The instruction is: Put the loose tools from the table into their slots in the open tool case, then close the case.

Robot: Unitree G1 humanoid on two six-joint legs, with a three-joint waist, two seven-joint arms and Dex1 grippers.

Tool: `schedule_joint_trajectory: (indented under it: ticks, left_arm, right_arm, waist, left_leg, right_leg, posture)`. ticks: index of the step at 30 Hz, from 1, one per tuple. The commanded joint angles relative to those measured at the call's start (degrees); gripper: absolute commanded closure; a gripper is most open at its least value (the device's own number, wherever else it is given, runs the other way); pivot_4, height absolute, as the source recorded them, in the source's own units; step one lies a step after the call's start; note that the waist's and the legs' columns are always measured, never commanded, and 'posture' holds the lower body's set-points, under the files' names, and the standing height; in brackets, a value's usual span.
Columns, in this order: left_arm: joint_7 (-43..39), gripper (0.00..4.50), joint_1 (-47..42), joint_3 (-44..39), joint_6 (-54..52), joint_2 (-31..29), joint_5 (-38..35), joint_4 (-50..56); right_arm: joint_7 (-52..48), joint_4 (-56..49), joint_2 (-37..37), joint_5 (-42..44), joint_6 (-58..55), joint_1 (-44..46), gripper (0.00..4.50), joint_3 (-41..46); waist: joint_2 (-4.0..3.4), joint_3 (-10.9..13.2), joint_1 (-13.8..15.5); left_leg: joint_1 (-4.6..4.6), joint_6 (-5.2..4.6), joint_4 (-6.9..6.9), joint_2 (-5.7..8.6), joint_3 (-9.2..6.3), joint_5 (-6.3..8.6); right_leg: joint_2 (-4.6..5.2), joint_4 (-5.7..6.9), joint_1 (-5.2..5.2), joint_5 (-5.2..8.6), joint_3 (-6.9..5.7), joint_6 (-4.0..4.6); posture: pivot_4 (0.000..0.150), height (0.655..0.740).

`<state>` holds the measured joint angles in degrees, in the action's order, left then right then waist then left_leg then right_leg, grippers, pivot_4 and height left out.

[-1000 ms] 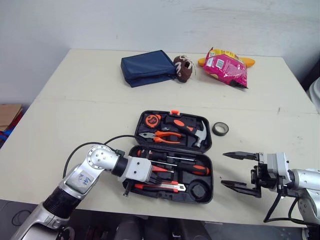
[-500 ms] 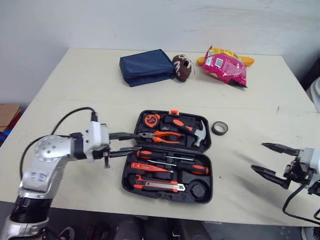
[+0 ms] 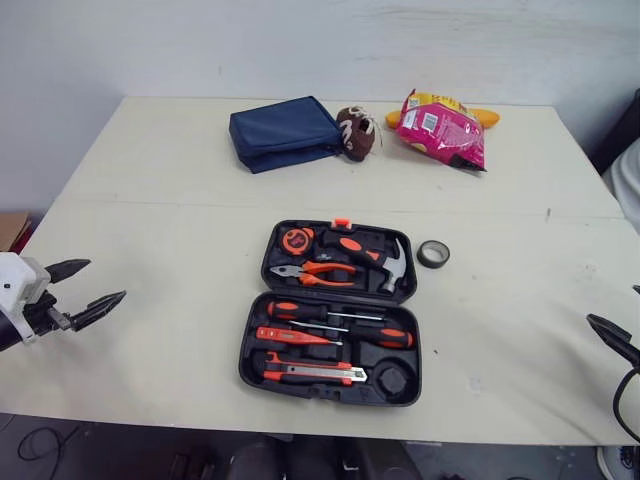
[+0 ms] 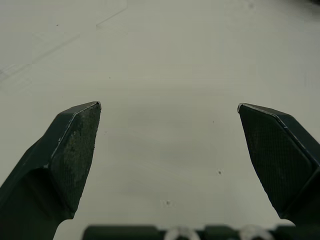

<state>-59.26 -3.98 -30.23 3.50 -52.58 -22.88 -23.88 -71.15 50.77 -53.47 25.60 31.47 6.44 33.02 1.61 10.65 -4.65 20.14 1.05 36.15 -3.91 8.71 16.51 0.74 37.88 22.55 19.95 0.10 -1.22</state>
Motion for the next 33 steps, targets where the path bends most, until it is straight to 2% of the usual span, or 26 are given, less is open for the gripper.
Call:
schedule_joint_trajectory:
  ticks: [1,5,10,12,17,23,33]
  left_arm:
    - [0.37,0.05,2.09,-0.81,-1.23,1.52,-2.49,8.17]
    - [2.38,0.05,4.7,-0.32,-6.03,4.41,-5.27,19.98]
    - [3.94,0.05,5.5,2.88,-15.17,4.19,-10.63,38.8]
    - [5.04,0.05,5.01,4.43,-17.32,4.59,-11.04,42.16]
    - [8.09,0.05,3.32,9.89,-22.06,7.02,-12.5,48.51]
    - [9.56,0.05,0.37,14.94,-23.89,10.24,-12.76,50.86]
    - [9.04,0.05,-3.17,20.36,-24.65,13.18,-12.9,51.81]
  right_arm:
    - [1.46,-3.62,-0.17,-0.51,-1.85,3.36,0.0,-1.81]
    - [3.02,-5.37,-0.76,-3.56,-6.14,9.12,0.0,-6.92]
    - [7.72,-12.63,-4.35,-17.98,-22.07,25.02,0.0,-22.55]
    - [3.82,-14.95,-3.48,-17.86,-26.68,29.74,0.0,-26.18]
    - [-9.08,-15.27,-1.97,-20.09,-33.08,39.53,0.0,-35.87]
    - [-15.48,-11.94,2.42,-26.77,-34.33,49.69,0.0,-45.65]
    - [-17.09,-13.17,6.26,-30.13,-34.51,51.32,0.0,-50.63]
  waist:
    - [0.01,0.0,-0.41]
    - [0.01,0.0,-0.68]
    - [-0.15,0.1,-1.03]
    - [-0.21,0.11,-0.8]
    - [-0.23,0.12,-0.14]
    - [-0.22,0.13,-0.14]
    - [-0.22,0.13,-0.17]
  left_leg:
    - [0.0,0.0,0.0,-0.03,0.02,0.0]
    - [-0.03,0.09,0.0,-0.1,0.13,-0.01]
    - [0.03,0.22,0.08,-0.11,0.2,-0.07]
    - [0.05,0.26,0.03,-0.09,0.23,-0.11]
    - [0.07,0.43,-0.07,-0.23,0.16,-0.16]
    - [0.16,0.32,0.1,-0.2,0.24,-0.1]
    - [0.16,0.31,0.15,-0.2,0.25,-0.1]
  right_leg:
    - [-0.01,0.01,0.0,0.0,-0.01,0.0]
    - [-0.06,0.06,0.04,-0.01,0.01,0.0]
    - [-0.08,0.14,0.15,-0.03,0.15,0.0]
    - [-0.1,0.18,0.23,-0.03,0.19,0.0]
    - [-0.33,0.08,0.24,0.11,0.16,0.12]
    - [-0.24,0.04,0.25,0.1,0.18,0.1]
    - [-0.24,0.06,0.25,0.1,0.18,0.1]
  posture:
    - [0.15,0.74]
    - [0.15,0.74]
    - [0.15,0.74]
    - [0.15,0.74]
    - [0.15,0.74]
    - [0.15,0.74]
    - [0.15,0.74]
